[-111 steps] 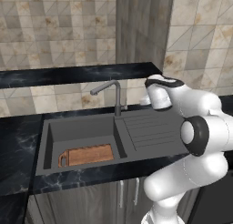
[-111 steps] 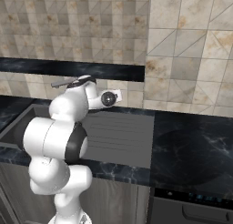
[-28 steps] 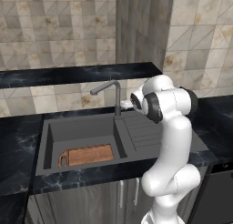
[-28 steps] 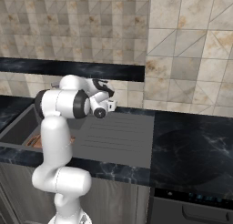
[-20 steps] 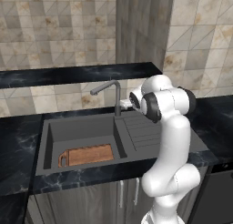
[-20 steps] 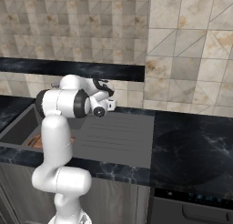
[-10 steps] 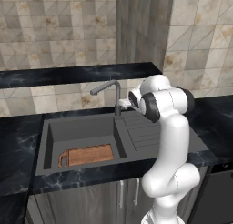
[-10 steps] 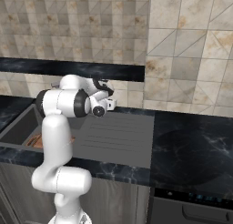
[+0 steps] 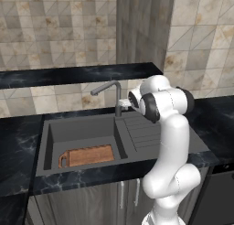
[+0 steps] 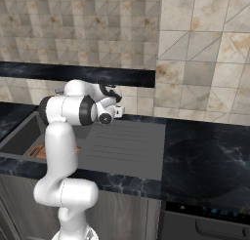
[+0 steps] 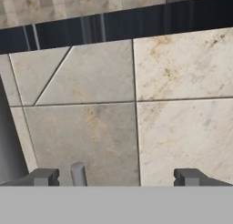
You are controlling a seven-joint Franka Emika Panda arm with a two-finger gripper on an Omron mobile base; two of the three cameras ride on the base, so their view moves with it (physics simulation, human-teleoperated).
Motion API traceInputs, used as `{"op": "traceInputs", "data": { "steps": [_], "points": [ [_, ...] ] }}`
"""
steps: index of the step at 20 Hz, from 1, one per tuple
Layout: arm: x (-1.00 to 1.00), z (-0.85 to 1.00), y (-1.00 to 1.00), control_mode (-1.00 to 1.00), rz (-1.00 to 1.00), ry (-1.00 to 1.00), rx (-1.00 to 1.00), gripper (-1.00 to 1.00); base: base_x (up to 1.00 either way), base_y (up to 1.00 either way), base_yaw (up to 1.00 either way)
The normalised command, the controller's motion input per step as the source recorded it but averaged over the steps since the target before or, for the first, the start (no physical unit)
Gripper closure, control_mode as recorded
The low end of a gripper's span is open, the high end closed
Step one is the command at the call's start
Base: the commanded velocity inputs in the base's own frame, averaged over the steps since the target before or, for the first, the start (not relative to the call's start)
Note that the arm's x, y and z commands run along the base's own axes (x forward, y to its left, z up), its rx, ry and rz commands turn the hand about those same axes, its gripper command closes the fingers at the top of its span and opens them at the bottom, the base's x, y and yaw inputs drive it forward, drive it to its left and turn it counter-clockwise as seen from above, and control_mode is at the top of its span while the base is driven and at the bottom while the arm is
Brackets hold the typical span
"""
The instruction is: Turn on the sink faucet with hot water and rinse the cutting board for ten seconds, then turn off the faucet. Push the cutting board to reach the water if necessary.
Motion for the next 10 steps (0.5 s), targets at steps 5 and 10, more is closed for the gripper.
{"op": "traceInputs", "data": {
  "steps": [5, 10],
  "points": [
    [0.07, -0.01, 0.0, -1.0, 0.0, 0.0, 0.0, -1.0, 0.0, 0.0, 0.0],
    [0.05, -0.03, 0.0, -1.0, 0.0, 0.0, 0.0, -1.0, 0.0, 0.0, 0.0]
  ]
}}
